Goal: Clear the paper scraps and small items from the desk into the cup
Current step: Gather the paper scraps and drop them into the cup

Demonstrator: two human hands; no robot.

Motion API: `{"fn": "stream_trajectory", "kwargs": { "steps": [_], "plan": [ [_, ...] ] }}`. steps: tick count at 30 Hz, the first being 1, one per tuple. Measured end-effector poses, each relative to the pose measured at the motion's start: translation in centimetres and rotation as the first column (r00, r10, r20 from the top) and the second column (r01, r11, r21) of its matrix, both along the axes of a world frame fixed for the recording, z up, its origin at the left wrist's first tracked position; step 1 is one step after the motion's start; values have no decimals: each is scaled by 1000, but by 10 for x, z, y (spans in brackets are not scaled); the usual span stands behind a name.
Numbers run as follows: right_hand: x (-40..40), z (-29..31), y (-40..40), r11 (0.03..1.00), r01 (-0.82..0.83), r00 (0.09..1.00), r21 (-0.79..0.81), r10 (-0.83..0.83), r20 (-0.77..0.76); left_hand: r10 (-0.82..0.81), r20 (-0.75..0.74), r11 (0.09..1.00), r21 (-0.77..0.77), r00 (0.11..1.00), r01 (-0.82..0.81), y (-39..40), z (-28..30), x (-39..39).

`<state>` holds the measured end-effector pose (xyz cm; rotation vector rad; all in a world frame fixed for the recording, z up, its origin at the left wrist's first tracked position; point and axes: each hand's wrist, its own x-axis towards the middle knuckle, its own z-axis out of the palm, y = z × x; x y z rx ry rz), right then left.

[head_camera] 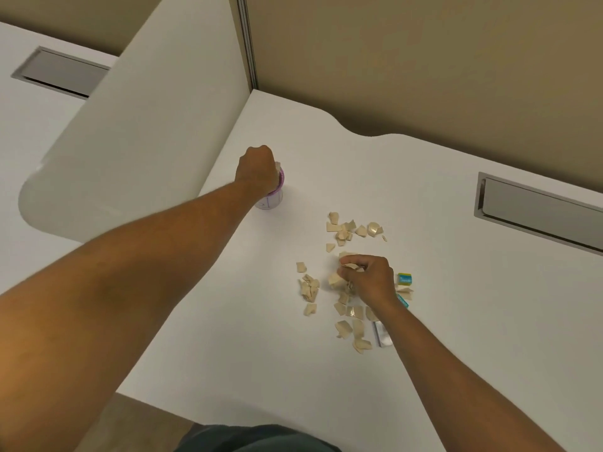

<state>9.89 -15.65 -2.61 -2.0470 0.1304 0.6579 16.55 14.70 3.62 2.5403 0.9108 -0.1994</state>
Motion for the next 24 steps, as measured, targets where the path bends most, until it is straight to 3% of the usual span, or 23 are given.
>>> {"fn": "stream_trajectory", "kwargs": {
  "steps": [6,8,11,14,17,19,24],
  "plan": [
    [4,6,1,994,67,996,91,-61,-60,-94,13,995,30,995,94,-7,18,-9],
    [8,14,4,966,175,970,190,-137,-200,-78,82,997,21,994,77,-10,29,-21],
    [20,31,15,857,382,858,347,-190,-477,-16,226,1000,-9,974,18,-18,33,-57],
    [36,47,33,797,454,791,398,-155,-592,10,186,998,-55,983,1,-27,4,-106],
    [55,67,64,797,413,809,440,-99,-580,-157,-56,979,-144,986,147,-33,-41,-152],
    [69,81,89,813,350,852,466,-69,-519,-336,-183,940,-128,924,317,-36,-70,-175],
    [93,101,155,915,70,976,397,19,-215,-550,-288,835,-147,784,531,-44,-119,-208]
  ]
}}
